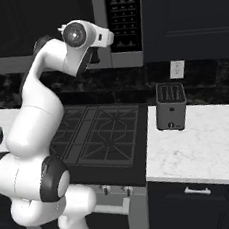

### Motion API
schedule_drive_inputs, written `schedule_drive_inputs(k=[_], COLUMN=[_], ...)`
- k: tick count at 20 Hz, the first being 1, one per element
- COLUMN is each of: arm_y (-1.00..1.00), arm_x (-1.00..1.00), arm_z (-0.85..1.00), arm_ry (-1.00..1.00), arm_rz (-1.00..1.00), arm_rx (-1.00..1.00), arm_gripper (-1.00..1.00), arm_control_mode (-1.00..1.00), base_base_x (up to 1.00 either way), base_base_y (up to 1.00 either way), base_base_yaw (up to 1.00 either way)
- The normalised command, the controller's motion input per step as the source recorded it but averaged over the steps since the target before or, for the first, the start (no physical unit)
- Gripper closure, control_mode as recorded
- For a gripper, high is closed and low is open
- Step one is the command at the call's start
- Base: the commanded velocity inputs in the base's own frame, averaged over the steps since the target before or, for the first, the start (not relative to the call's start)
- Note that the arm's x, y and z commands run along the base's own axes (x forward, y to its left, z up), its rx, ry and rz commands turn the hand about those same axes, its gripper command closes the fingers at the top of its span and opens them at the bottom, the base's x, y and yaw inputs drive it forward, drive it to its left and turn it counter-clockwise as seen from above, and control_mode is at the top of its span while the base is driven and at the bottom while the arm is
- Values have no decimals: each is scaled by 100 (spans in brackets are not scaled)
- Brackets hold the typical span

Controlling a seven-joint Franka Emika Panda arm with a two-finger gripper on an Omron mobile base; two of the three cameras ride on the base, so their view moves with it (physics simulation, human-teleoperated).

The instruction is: Open the microwave, place the bowl with waffle inside the microwave, then close the microwave door and turn it on.

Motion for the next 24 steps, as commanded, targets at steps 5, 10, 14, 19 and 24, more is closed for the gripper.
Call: schedule_drive_inputs(k=[5,10,14,19,24], arm_y=[0,2,26,51,78], arm_x=[2,-27,-77,-100,-100], arm_z=[0,0,0,6,12], arm_ry=[0,0,0,0,0], arm_rz=[0,4,17,17,6], arm_rx=[0,0,0,0,-5], arm_gripper=[100,100,100,100,100], arm_control_mode=[-100,-100,-100,-100,-100], base_base_x=[0,0,0,0,0], base_base_y=[0,0,0,0,0], base_base_yaw=[0,0,0,0,0])
